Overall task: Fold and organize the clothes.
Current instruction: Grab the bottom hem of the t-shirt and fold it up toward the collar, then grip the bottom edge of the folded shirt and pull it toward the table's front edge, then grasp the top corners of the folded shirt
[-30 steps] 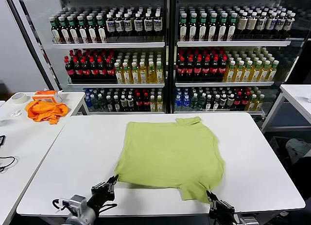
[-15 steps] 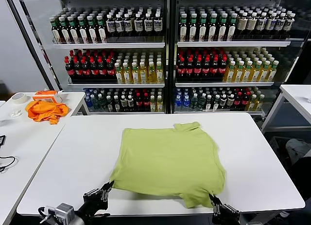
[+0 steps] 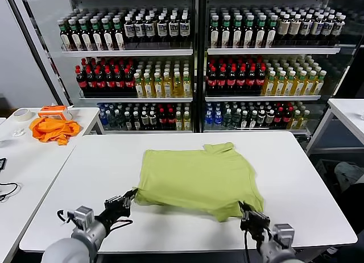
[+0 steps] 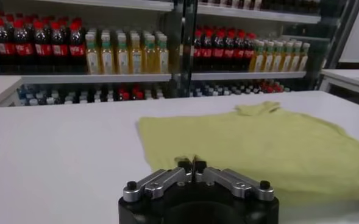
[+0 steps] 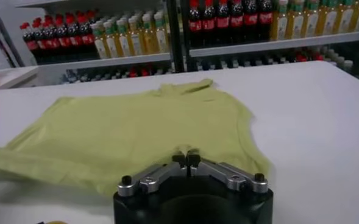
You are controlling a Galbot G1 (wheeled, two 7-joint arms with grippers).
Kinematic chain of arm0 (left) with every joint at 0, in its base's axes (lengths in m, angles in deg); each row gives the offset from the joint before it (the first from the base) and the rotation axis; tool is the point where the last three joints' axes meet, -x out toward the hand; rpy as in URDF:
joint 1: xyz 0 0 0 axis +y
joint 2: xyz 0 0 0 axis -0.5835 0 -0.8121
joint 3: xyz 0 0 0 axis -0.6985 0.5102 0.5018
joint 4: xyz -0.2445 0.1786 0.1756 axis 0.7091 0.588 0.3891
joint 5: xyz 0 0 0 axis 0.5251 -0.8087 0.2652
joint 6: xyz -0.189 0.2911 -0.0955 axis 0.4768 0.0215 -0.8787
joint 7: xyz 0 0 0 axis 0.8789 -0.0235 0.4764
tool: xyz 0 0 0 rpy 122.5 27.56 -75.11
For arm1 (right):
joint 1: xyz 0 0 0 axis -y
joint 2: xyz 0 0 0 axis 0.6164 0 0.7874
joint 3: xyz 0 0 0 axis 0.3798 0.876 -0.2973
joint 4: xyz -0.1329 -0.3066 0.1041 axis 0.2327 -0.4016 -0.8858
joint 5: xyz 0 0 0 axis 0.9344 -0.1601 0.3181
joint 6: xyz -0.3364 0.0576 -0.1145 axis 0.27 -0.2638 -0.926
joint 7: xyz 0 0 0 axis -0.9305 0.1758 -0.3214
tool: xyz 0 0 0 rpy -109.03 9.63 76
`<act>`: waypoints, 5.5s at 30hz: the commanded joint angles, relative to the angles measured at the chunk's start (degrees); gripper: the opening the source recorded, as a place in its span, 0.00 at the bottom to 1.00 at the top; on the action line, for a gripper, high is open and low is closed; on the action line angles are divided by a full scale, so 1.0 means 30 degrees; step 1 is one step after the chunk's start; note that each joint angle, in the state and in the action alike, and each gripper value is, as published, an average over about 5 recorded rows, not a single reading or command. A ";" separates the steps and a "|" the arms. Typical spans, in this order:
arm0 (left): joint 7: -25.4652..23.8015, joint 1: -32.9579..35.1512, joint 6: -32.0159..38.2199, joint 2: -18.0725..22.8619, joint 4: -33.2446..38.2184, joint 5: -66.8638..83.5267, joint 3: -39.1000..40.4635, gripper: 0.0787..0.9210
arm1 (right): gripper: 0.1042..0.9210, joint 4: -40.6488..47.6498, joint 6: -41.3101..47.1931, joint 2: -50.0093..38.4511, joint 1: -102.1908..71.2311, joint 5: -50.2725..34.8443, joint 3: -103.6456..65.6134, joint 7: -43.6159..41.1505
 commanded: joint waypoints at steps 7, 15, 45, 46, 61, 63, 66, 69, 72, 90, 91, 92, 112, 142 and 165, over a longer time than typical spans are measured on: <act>-0.0284 -0.4558 -0.0308 0.0146 -0.4453 -0.0069 0.2655 0.00 | 0.00 0.2526 0.0717 0.0179 0.2447 -0.0347 0.0438 0.0239; -0.0269 -0.5422 -0.0231 0.0650 -0.5925 -0.0470 0.3326 0.00 | 0.00 0.3445 0.0379 0.0661 0.2603 0.0374 0.0510 -0.0937; 0.3353 -0.2835 -0.1593 0.0543 -0.2908 0.0897 0.2936 0.78 | 0.85 0.2455 0.0266 0.0384 -0.1437 0.0719 -0.3186 -0.1665; 0.3439 -0.2771 -0.1596 0.0552 -0.2954 0.0845 0.2945 0.81 | 0.87 0.2557 0.0222 0.0415 -0.1358 0.0730 -0.3116 -0.1631; 0.3517 -0.2210 -0.1577 0.0844 -0.3231 0.0235 0.3092 0.59 | 0.50 0.3403 -0.0525 0.0454 -0.0797 -0.0040 -0.2466 -0.1923; 0.3504 -0.2224 -0.1574 0.0930 -0.3285 0.0093 0.3193 0.52 | 0.43 0.3434 -0.0686 0.0446 -0.0810 -0.0085 -0.2480 -0.1999; 0.3516 -0.2266 -0.1569 0.1027 -0.3282 -0.0002 0.3290 0.42 | 0.32 0.3420 -0.0907 0.0487 -0.0847 -0.0093 -0.2456 -0.2008; 0.3536 -0.2264 -0.1558 0.1098 -0.3217 0.0006 0.3282 0.31 | 0.22 0.3162 -0.1059 0.0585 -0.0989 -0.0091 -0.2389 -0.1959; 0.3440 -0.2128 -0.1549 0.1098 -0.3060 -0.0010 0.3206 0.21 | 0.11 0.2979 -0.1137 0.0646 -0.1078 -0.0088 -0.2271 -0.2058; 0.3703 0.5069 -0.1444 -0.0833 0.1969 -0.1191 -0.0352 0.00 | 0.02 -0.1704 -0.0954 -0.0115 -0.6363 0.0766 -0.2552 -0.2050; 0.3694 0.5380 -0.1387 -0.0900 0.2098 -0.1186 -0.0632 0.00 | 0.02 -0.1838 -0.0975 -0.0116 -0.6580 0.0926 -0.2543 -0.2032; 0.3663 0.5621 -0.1323 -0.0955 0.2172 -0.1182 -0.0862 0.00 | 0.02 -0.1952 -0.0995 -0.0115 -0.6757 0.1079 -0.2538 -0.2006; 0.4227 0.5647 -0.1534 -0.0614 0.4403 -0.1487 -0.1489 0.24 | 0.38 -0.4125 -0.1253 -0.0391 -0.7522 0.1582 -0.4237 -0.1692; 0.0021 -1.0272 -0.0915 0.0153 -1.0863 0.0253 0.4510 0.88 | 0.88 1.2030 0.0640 0.3389 1.3450 -0.1274 0.5467 0.1798; -0.1219 -1.0866 -0.0459 0.0888 -1.2587 -0.0761 0.4553 0.88 | 0.88 1.5532 -0.0268 0.4748 1.3996 0.0035 0.5467 0.0892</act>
